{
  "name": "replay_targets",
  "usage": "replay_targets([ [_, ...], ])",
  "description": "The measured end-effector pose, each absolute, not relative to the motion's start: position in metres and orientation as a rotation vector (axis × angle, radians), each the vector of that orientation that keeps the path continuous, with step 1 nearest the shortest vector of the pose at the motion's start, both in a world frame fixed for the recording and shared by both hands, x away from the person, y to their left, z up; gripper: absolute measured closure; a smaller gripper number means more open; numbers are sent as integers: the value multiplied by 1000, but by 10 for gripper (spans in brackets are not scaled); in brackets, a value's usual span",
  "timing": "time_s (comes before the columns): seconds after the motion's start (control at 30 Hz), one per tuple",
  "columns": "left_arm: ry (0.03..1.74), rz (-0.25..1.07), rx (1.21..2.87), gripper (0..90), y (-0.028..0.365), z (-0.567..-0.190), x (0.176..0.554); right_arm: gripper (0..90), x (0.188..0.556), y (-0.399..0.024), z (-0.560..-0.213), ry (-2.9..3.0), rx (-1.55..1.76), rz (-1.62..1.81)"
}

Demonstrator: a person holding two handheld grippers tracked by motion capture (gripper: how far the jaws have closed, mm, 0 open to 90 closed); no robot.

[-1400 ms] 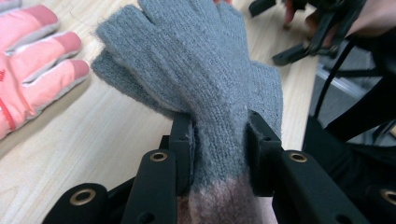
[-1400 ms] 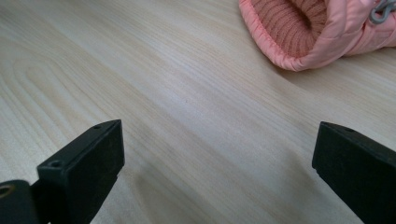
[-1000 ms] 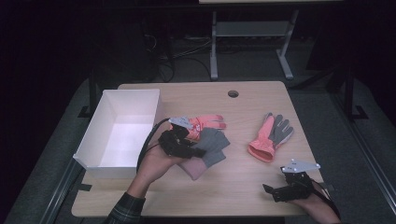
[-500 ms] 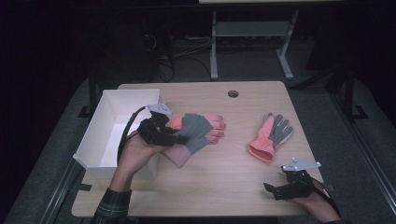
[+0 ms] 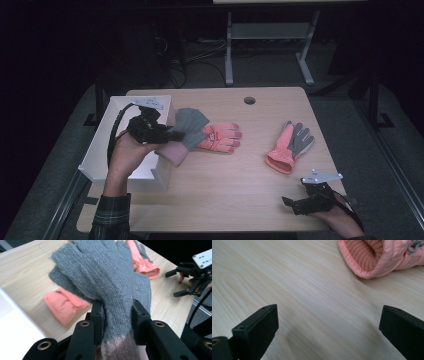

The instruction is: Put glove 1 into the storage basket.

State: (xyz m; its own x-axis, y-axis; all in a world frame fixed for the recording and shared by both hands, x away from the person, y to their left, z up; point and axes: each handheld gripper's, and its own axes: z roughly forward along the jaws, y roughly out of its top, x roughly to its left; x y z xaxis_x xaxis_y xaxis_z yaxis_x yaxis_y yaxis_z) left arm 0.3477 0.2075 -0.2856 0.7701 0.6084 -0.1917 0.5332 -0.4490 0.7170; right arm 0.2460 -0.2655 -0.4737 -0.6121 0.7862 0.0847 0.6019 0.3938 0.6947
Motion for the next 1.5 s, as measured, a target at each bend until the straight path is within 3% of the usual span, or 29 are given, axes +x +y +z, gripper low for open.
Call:
replay_targets([
  [0.7,1082,290,2013,681,286,-284,346,20,247,-266,-476,2402,1223,1016],
  [1.17,1230,385,2017,680,311,-320,373,20,241,-268,-477,2397,1234,1007],
  [1.5,1332,364,2061,679,326,-358,391,20,241,-269,-477,2398,1224,1011],
])
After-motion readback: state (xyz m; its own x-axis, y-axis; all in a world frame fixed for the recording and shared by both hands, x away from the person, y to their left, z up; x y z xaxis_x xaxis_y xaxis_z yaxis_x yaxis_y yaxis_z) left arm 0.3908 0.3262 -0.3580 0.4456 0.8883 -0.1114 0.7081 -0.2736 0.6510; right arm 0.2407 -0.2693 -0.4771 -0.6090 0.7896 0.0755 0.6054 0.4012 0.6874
